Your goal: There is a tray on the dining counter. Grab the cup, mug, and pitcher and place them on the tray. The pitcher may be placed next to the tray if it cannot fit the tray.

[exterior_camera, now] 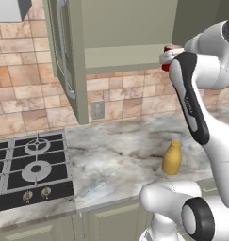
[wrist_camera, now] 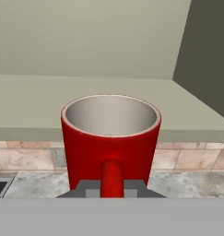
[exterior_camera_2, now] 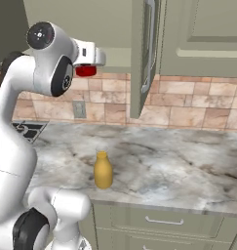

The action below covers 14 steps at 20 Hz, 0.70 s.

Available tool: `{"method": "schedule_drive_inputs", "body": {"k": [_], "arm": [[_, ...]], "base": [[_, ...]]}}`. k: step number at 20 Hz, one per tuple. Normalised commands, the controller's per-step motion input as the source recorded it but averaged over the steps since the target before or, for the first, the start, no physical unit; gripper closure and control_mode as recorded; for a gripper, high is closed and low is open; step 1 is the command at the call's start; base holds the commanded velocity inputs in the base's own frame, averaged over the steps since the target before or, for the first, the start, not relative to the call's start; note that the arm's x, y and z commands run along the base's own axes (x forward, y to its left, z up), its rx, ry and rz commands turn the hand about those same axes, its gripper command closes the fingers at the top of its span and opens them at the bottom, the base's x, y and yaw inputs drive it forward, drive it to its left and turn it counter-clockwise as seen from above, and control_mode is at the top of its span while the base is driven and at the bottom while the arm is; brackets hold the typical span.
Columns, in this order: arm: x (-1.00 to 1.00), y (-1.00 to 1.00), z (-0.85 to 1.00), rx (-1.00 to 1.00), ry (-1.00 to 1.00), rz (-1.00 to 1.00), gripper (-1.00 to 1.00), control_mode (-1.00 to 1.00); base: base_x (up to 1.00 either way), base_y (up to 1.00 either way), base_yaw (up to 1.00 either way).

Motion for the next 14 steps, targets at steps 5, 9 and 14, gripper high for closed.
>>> {"method": "schedule_drive_inputs", "body": {"k": [5, 9, 14], "arm": [[-0.47, 0.00, -0.20, 0.00, 0.03, 0.00, 1.00, -1.00], [-0.27, 0.03, -0.32, 0.00, 0.05, 0.00, 1.00, -1.00], [-0.20, 0.19, -0.44, 0.00, 0.04, 0.00, 1.00, -1.00]], "base": [[0.00, 0.00, 0.00], [0.00, 0.00, 0.00], [0.00, 0.00, 0.00]]}}
